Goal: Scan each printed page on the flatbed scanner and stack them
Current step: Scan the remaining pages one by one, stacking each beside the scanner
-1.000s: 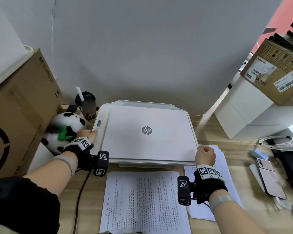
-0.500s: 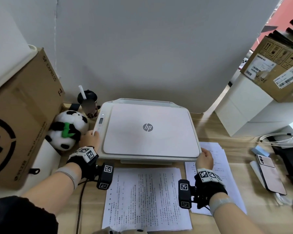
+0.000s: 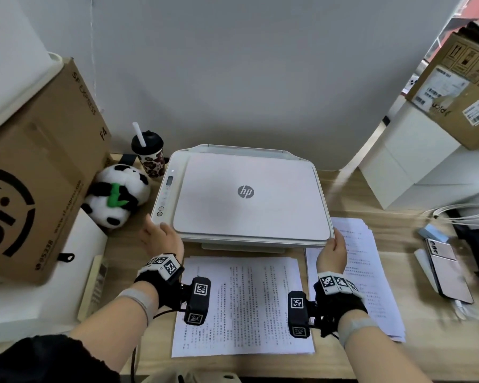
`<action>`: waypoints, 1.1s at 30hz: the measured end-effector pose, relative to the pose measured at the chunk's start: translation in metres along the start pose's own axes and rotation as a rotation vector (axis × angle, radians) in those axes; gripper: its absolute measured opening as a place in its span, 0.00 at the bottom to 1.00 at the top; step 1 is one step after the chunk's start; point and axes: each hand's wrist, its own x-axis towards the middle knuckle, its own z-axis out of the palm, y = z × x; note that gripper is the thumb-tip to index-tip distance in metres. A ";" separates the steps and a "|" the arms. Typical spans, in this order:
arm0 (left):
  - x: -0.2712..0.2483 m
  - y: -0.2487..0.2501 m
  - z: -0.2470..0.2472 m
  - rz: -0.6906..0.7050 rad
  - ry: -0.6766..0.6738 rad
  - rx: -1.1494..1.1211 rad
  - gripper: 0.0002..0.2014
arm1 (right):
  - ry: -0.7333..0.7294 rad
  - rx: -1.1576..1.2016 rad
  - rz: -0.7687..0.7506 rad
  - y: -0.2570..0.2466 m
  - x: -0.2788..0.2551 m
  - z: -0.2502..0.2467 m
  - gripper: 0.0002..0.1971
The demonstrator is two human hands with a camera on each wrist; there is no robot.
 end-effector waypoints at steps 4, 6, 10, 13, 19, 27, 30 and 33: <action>-0.011 -0.003 0.008 -0.012 0.081 -0.049 0.25 | 0.019 0.007 -0.005 0.000 0.000 0.001 0.20; -0.014 -0.002 0.009 -0.025 0.085 -0.048 0.25 | 0.030 0.007 -0.007 0.000 0.001 0.003 0.20; -0.014 -0.003 0.006 -0.002 0.069 -0.030 0.25 | 0.042 0.002 -0.010 0.002 0.002 0.005 0.20; -0.015 -0.005 0.005 0.016 0.067 -0.011 0.25 | 0.040 0.000 -0.012 0.003 0.002 0.005 0.20; -0.015 -0.003 0.004 0.023 0.064 0.009 0.25 | 0.037 -0.004 -0.022 0.003 0.004 0.005 0.20; -0.014 -0.005 0.005 0.018 0.059 -0.001 0.25 | 0.026 -0.005 -0.010 0.003 0.004 0.004 0.20; -0.014 -0.005 0.005 0.016 0.058 -0.005 0.25 | 0.023 -0.006 -0.012 0.003 0.004 0.004 0.20; -0.013 -0.007 0.005 0.010 0.053 -0.010 0.25 | 0.016 -0.002 -0.006 0.002 0.003 0.002 0.20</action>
